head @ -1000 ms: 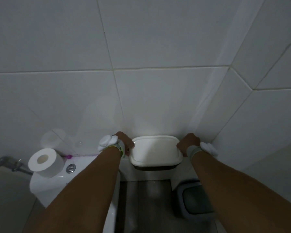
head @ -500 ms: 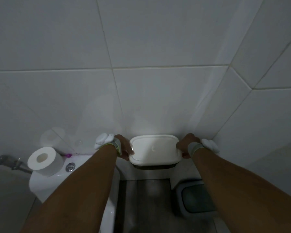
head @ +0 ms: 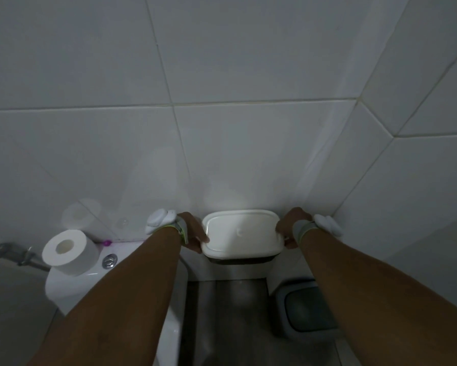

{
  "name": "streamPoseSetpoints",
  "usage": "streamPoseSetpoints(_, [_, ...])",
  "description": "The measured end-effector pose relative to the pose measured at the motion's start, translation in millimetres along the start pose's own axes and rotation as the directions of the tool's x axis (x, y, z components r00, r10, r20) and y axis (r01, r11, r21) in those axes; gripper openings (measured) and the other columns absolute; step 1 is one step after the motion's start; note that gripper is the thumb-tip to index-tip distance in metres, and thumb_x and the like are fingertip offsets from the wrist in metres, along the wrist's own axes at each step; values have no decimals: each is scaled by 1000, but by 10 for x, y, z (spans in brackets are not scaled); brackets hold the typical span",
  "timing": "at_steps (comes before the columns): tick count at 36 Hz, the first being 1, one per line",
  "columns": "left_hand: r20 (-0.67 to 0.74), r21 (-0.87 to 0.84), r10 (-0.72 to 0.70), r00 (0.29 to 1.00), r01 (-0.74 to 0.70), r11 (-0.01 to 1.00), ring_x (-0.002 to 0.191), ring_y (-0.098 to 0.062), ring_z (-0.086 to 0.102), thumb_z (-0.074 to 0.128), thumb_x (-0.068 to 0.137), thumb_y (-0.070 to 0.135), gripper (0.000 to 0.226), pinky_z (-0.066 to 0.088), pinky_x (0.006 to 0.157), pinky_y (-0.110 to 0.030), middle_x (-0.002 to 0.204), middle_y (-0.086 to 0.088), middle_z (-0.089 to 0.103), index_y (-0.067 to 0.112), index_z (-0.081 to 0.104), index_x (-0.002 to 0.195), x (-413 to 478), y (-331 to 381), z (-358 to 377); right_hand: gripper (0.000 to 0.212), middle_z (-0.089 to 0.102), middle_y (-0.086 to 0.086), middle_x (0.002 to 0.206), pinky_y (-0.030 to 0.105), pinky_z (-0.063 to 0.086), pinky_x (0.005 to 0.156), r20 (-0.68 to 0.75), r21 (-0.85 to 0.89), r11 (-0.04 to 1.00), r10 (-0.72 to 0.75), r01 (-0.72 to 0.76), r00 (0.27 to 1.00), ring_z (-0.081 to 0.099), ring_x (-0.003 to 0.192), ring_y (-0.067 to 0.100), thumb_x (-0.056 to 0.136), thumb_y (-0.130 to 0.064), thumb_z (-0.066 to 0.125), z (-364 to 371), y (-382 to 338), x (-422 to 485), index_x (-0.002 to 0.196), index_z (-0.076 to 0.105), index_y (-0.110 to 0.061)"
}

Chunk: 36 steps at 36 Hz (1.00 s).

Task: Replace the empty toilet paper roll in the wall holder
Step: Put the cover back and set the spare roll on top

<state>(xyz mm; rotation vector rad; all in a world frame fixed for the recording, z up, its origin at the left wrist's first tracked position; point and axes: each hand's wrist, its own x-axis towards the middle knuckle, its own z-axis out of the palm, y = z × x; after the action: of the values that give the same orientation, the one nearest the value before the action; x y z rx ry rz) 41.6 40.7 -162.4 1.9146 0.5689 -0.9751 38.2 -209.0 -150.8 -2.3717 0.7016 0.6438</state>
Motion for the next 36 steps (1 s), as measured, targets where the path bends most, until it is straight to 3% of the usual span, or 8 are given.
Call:
streamPoseSetpoints(3, [0,-136,-32,999,32,990,67,-37,62,71,71,-20,17,56,42,-47,50,-21,66,-7,60,69,67,-84,-26,31,69,19,115,39,55,91,-11,-29,999,-34,34,999,67,106,32,87,-15,63,16,13,6,112,66,4])
streamPoseSetpoints(6, [-53,-114,10,999,-16,993,62,-36,61,70,72,-21,19,51,33,-40,41,-18,61,-7,57,68,13,-74,11,29,71,19,108,40,58,78,-28,-25,999,-27,26,999,70,98,33,84,-16,67,40,25,-9,106,69,3])
streamPoseSetpoints(11, [-72,8,26,997,-26,1000,49,-28,62,73,80,1,16,55,44,-31,64,-19,63,-8,61,83,-20,-64,51,16,67,15,94,31,52,75,-116,-152,984,-116,97,987,69,100,31,85,-16,61,79,22,-54,75,63,-4])
streamPoseSetpoints(16, [-79,60,40,996,-35,998,55,-24,61,73,83,16,41,51,47,-30,74,-14,62,-12,60,111,-35,-131,71,41,59,16,129,31,48,93,-138,-301,946,-170,122,976,60,117,29,88,-20,61,122,-19,-148,124,54,-1])
streamPoseSetpoints(22, [-47,43,43,998,-41,998,65,-25,64,70,86,17,17,53,45,-26,101,-16,65,2,68,94,-202,-198,-225,38,58,15,128,33,49,91,-186,-382,902,-288,201,939,61,114,29,88,-18,58,196,-335,-341,123,53,-4])
streamPoseSetpoints(30, [-223,-9,60,973,-64,998,69,-26,70,55,96,20,36,48,35,-19,124,-21,64,0,57,126,-617,-531,-1132,39,65,10,123,25,49,86,-17,-379,854,-391,356,920,63,113,27,87,-32,61,647,-1272,-775,115,64,-6])
streamPoseSetpoints(32, [-278,-45,43,960,-58,997,47,-20,63,58,94,21,37,49,38,-21,119,-21,66,-3,58,122,-680,-716,-1424,39,67,11,120,24,48,80,63,-364,841,-407,400,911,64,110,28,87,-35,59,834,-1517,-906,112,66,-5])
streamPoseSetpoints(36, [-403,-72,2,915,-34,997,54,-21,57,60,91,21,32,51,42,-22,99,-16,66,-5,62,110,-761,-1097,-1922,39,71,15,108,26,50,73,175,-321,830,-421,456,890,68,90,30,83,-37,59,1280,-1956,-1099,102,70,-5])
